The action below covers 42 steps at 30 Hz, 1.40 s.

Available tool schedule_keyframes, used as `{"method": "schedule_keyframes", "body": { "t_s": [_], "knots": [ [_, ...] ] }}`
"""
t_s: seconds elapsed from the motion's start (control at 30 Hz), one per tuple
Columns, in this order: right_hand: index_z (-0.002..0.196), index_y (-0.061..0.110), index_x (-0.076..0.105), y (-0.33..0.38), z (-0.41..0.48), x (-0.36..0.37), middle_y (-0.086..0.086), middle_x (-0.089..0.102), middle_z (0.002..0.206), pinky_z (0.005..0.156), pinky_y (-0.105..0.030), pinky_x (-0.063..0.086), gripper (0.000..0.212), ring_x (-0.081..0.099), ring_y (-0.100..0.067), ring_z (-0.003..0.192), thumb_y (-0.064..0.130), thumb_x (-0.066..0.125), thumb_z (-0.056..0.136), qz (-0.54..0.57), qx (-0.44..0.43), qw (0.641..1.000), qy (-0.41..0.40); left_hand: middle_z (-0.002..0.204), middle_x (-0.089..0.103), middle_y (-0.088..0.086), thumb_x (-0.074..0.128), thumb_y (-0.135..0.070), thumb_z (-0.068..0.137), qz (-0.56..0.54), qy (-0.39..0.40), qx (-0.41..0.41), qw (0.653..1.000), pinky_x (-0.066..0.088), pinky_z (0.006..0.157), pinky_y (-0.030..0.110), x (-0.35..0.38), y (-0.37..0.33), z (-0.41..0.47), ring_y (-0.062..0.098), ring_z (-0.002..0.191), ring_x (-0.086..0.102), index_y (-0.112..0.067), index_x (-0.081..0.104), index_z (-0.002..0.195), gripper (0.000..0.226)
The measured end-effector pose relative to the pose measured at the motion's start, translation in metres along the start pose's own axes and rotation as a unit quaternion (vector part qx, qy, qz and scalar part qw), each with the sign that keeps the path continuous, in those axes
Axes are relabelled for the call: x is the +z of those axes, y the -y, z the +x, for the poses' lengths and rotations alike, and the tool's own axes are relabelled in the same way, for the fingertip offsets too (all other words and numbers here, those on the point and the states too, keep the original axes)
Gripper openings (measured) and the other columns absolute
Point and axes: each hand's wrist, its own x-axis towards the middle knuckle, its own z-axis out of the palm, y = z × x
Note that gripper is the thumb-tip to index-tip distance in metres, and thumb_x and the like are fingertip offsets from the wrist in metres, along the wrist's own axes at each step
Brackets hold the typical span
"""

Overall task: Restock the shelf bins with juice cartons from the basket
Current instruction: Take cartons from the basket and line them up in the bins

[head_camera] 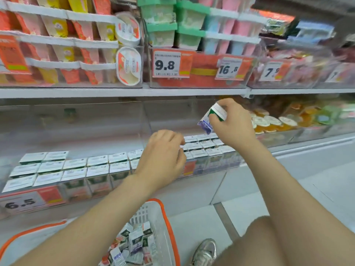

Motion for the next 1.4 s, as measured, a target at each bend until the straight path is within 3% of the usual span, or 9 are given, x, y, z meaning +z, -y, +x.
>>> {"method": "schedule_keyframes", "body": {
  "t_s": [0.1, 0.2, 0.33, 0.5, 0.67, 0.87, 1.03, 1.23, 1.4],
  "knots": [
    [0.132, 0.013, 0.056, -0.04, 0.015, 0.003, -0.01, 0.059, 0.123, 0.091, -0.039, 0.045, 0.039, 0.052, -0.031, 0.11, 0.013, 0.07, 0.096, -0.137, -0.023, 0.99, 0.032, 0.103, 0.069, 0.001, 0.028, -0.041, 0.1, 0.138, 0.09, 0.007, 0.986, 0.034, 0.11, 0.048, 0.018, 0.002, 0.003, 0.03, 0.099, 0.062, -0.02, 0.066, 0.11, 0.045],
    [0.138, 0.01, 0.05, -0.069, 0.024, 0.006, -0.014, 0.047, 0.134, 0.1, -0.043, 0.044, 0.054, 0.046, -0.035, 0.117, -0.002, 0.072, 0.09, -0.231, -0.034, 0.97, 0.065, 0.093, 0.065, 0.005, 0.022, -0.039, 0.107, 0.206, 0.093, 0.024, 0.974, 0.037, 0.094, 0.05, 0.028, 0.001, -0.002, 0.033, 0.082, 0.056, -0.018, 0.063, 0.106, 0.046],
    [0.138, 0.012, 0.048, -0.095, 0.033, 0.013, -0.013, 0.048, 0.13, 0.093, -0.046, 0.049, 0.073, 0.048, -0.034, 0.112, -0.021, 0.067, 0.076, -0.323, -0.081, 0.936, 0.111, 0.088, 0.059, 0.007, 0.024, -0.035, 0.107, 0.219, 0.055, 0.025, 0.974, 0.036, 0.085, 0.048, 0.034, 0.0, -0.004, 0.032, 0.076, 0.047, -0.014, 0.06, 0.103, 0.042],
    [0.127, 0.014, 0.049, -0.094, 0.04, 0.02, -0.009, 0.065, 0.11, 0.081, -0.04, 0.039, 0.059, 0.051, -0.032, 0.105, -0.016, 0.065, 0.079, -0.418, -0.145, 0.878, 0.184, 0.087, 0.055, 0.006, 0.024, -0.034, 0.106, 0.224, 0.039, 0.025, 0.973, 0.035, 0.084, 0.047, 0.036, -0.001, -0.005, 0.031, 0.075, 0.043, -0.013, 0.057, 0.101, 0.039],
    [0.129, 0.01, 0.055, -0.095, 0.037, 0.024, -0.009, 0.056, 0.094, 0.067, -0.04, 0.046, 0.051, 0.055, -0.03, 0.085, -0.017, 0.054, 0.086, -0.401, -0.105, 0.874, 0.253, 0.089, 0.056, 0.005, 0.022, -0.035, 0.107, 0.23, 0.04, 0.029, 0.972, 0.035, 0.088, 0.047, 0.036, 0.001, -0.006, 0.03, 0.077, 0.043, -0.014, 0.058, 0.105, 0.042],
    [0.121, 0.008, 0.056, -0.065, 0.01, 0.026, -0.009, 0.057, 0.099, 0.072, -0.039, 0.042, 0.037, 0.054, -0.032, 0.093, -0.004, 0.056, 0.085, -0.345, -0.084, 0.916, 0.188, 0.102, 0.063, 0.003, 0.021, -0.039, 0.108, 0.199, 0.067, 0.032, 0.977, 0.034, 0.101, 0.047, 0.032, 0.002, -0.008, 0.029, 0.089, 0.052, -0.017, 0.062, 0.11, 0.046],
    [0.118, 0.013, 0.059, 0.009, -0.042, 0.03, -0.012, 0.064, 0.106, 0.073, -0.043, 0.05, 0.03, 0.062, -0.036, 0.095, 0.006, 0.053, 0.089, -0.196, -0.142, 0.952, 0.188, 0.124, 0.063, -0.004, 0.05, -0.02, 0.099, -0.001, 0.042, 0.059, 0.997, 0.028, 0.12, 0.046, 0.014, 0.007, -0.015, 0.02, 0.11, 0.06, -0.02, 0.06, 0.129, 0.031],
    [0.084, 0.017, 0.05, 0.081, -0.128, 0.059, -0.011, 0.054, 0.082, 0.068, -0.037, 0.045, 0.011, 0.056, -0.038, 0.08, 0.023, 0.054, 0.092, -0.18, -0.14, 0.916, 0.329, 0.096, 0.063, 0.0, 0.053, -0.003, 0.091, -0.079, -0.094, 0.029, 0.992, 0.044, 0.077, 0.032, -0.035, 0.025, -0.082, 0.019, 0.088, 0.056, -0.011, 0.064, 0.1, 0.016],
    [0.069, 0.017, 0.04, 0.095, -0.189, 0.118, -0.007, 0.046, 0.075, 0.055, -0.032, 0.035, 0.032, 0.047, -0.027, 0.065, 0.018, 0.054, 0.098, -0.216, -0.17, 0.819, 0.503, 0.092, 0.06, -0.011, 0.044, -0.021, 0.098, -0.013, 0.111, -0.035, 0.993, 0.045, 0.062, 0.033, -0.035, 0.068, -0.175, 0.014, 0.082, 0.055, -0.025, 0.062, 0.099, 0.018]
  ]
}}
